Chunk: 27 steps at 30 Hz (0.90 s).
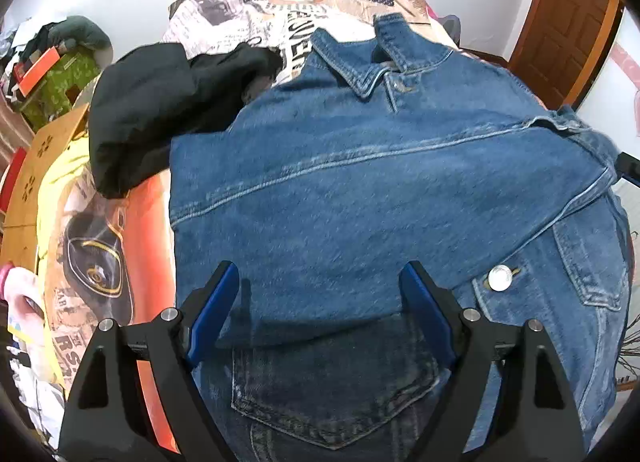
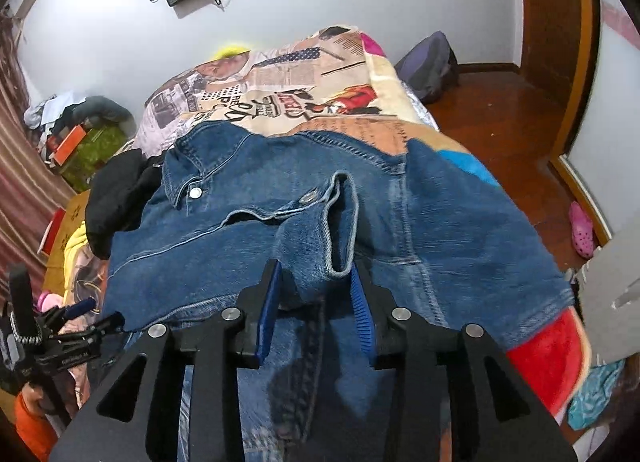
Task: Fold large clothes
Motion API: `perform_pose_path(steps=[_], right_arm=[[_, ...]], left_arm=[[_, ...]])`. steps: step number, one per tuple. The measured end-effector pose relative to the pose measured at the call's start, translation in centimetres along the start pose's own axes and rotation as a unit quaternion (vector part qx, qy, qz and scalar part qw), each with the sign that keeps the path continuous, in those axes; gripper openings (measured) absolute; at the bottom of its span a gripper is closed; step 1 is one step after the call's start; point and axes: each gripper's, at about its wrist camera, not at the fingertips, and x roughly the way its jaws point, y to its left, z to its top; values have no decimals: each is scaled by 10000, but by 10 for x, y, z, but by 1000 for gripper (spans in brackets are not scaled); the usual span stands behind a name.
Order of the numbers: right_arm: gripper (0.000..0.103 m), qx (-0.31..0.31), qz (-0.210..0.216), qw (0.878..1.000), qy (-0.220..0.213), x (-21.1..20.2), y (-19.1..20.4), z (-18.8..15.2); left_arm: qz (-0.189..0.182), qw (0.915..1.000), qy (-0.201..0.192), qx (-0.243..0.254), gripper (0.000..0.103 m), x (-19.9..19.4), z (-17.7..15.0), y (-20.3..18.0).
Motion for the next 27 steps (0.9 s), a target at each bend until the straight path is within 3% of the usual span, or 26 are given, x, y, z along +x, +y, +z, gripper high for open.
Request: perform_pose_path(steps=[5,9,18,27], right_arm=[[52,200,-109,9994,-257,-23,-20,2],[60,607,-260,9967,-463,-40,-47,4],[62,1757,-781,9806,-388,-49,-134,-13],[62,2981,-325,9538,199,-11,-193,-45]], left_arm=[[-9,9997,-231,82,83,-14,17,-11],[-74,9986,-506,137,83,-29,31,-22],[-306,9932,-1078,311,83,-57,64,-54],[-389,9932,-952,545,83,-44,68,-83]])
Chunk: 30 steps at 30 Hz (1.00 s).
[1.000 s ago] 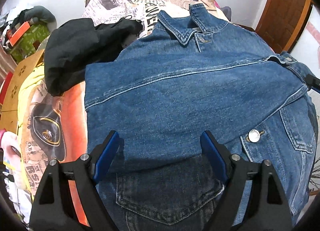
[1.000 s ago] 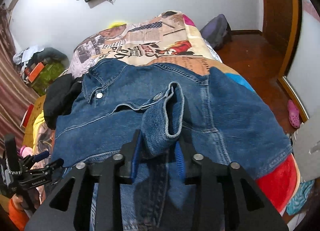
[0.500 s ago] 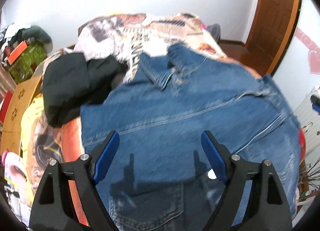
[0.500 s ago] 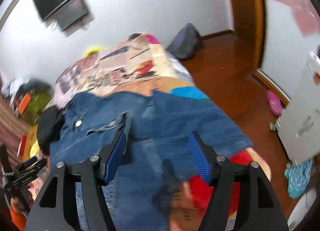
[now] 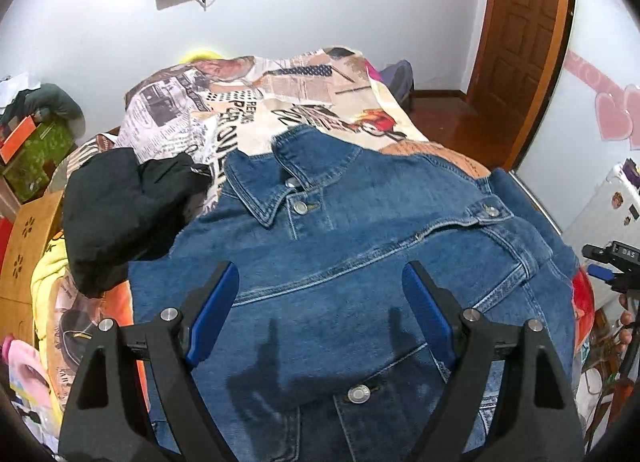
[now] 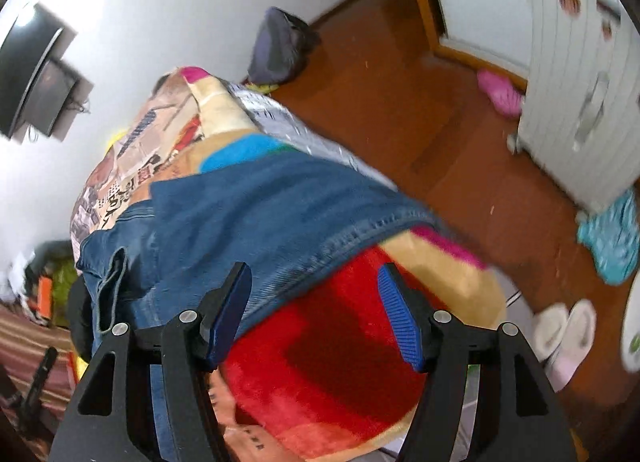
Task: Fold large clothes
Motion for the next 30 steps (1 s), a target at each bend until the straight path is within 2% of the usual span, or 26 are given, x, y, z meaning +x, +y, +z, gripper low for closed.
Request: perform_pose_path(steps=[2,16,19,22,24,27,30], right_arm=[[62,136,98,9998,124,8,-6,1],[66,374,351,9985,204,48,-16,28],[59,372,275,9989,103,48,-13,31],[41,341,88,9994,-38,45,-9,31],[22,338,106,9993,-116,38,-5,30],[14,249,135,9992,-287,26,3,31],[12,-7,174,9984,-544,8,20,34]], left_arm=[[-4,10000,69,0,83,5,-2,-1],[104,9983,273,-496,83,17,-8,23],[122,9980,291,-554,83,17,-10,27],[124,9979,295,-570,83,16,-12,30],[131,9979,296,-569,83,16,-12,30],[157,9978,305,-562,83,15,-16,34],[164,9979,286,-562,83,12,-18,37]])
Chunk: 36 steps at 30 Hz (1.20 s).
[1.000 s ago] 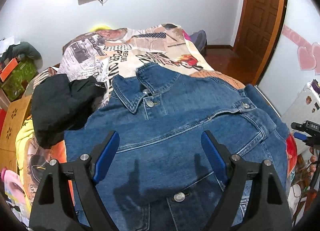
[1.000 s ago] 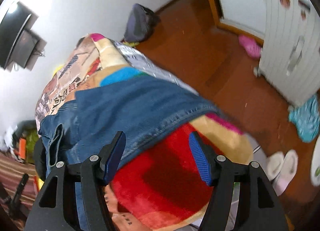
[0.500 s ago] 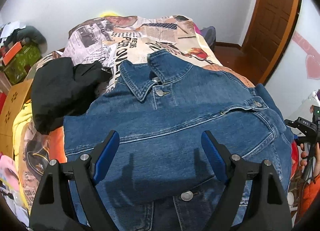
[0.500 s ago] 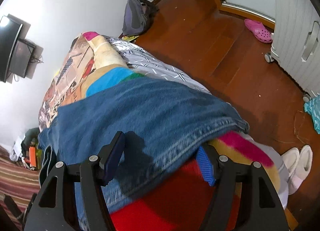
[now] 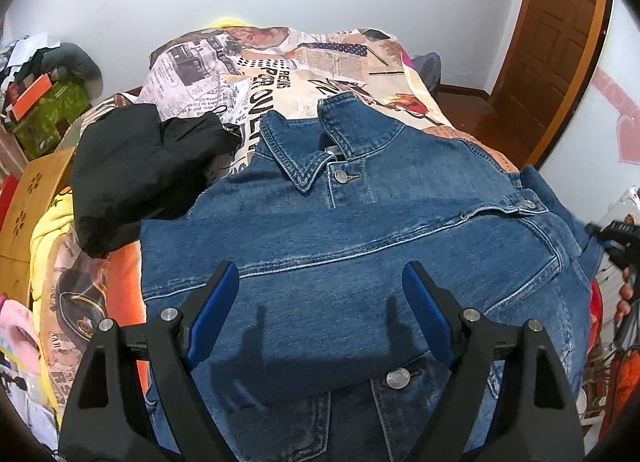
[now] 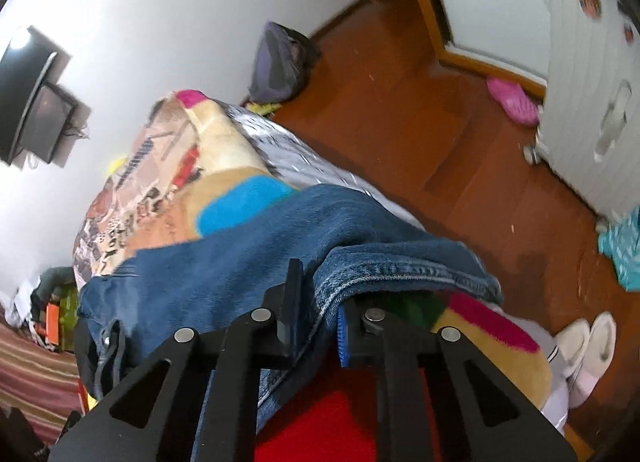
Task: Fold large clothes
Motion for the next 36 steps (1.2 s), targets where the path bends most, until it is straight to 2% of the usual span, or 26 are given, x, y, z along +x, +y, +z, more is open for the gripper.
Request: perform_pose_path(steps=[4,8,14,18,22,32,36], right_arm=[[11,-448,293,9977,-412,-31,37,10],[11,-1119,647,9888,-740,-62,86,5],[11,-1879,1206,9718,-755,-82,145,-27],[11,-2321,1382,9614,-522,-76,171,-54],[11,-2721,1243,9539,-227,-54,189,-75],[11,-2830,1109,9465,1081,5,190,-122],[13,-2948,995,9429,1187,1,191,-132]], left_arm=[[18,10000,-78,2,83,-6,-1,3],[23,9999,-125,17,83,-10,-3,6],[65,9997,-177,124,83,-16,-6,8],[84,9995,-218,209,83,-20,-10,10],[98,9994,-234,237,83,-21,-14,13],[11,9998,-115,175,83,-19,-26,19],[18,9998,-92,199,83,-19,-29,17]])
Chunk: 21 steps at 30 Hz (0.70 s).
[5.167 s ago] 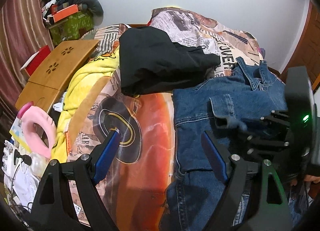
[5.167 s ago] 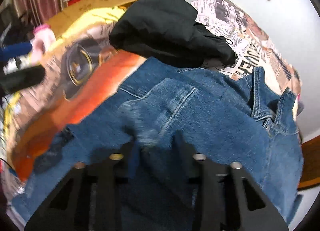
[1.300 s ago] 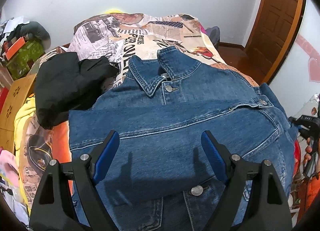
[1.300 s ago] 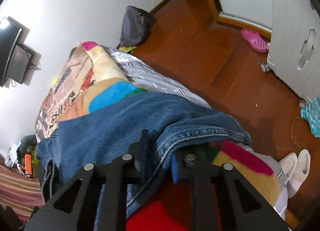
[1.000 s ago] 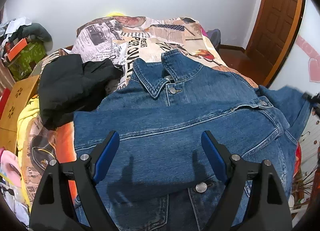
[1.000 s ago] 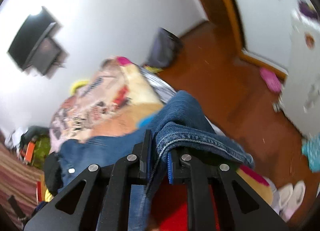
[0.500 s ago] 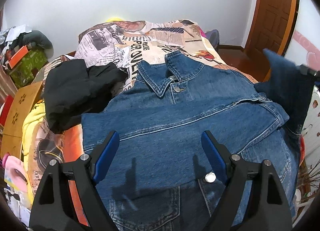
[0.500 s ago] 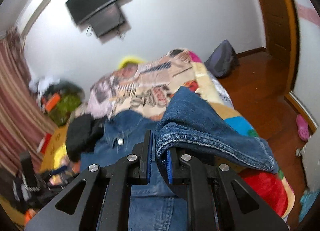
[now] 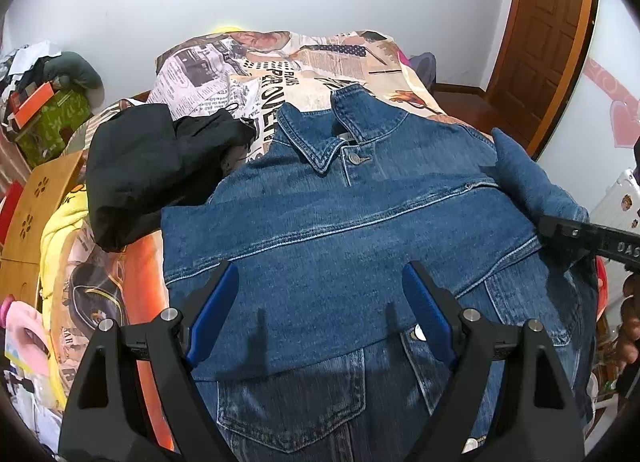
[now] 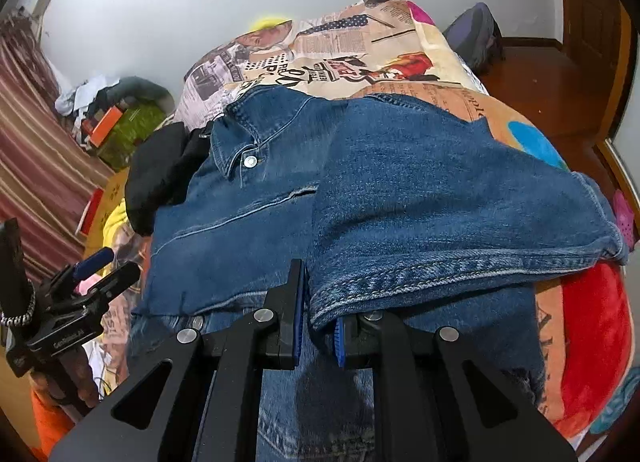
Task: Fold large clothes
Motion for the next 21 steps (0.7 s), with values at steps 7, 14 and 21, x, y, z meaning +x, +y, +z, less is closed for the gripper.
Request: perform_pose_path(steps=[7,14,21], right_arm=[[21,151,135,9995,254,-15,-7,-5],[56,555,-302,9976,-279,-52,-33,-18],[57,1178,-799,9869,-762,-83,-76,-16]], left_arm=[[-27,10000,18,19,83,1,1,-6],[-25,9999,25,152,83,4,4,-17],[-30,9997,68,230,83,10,6,-28]])
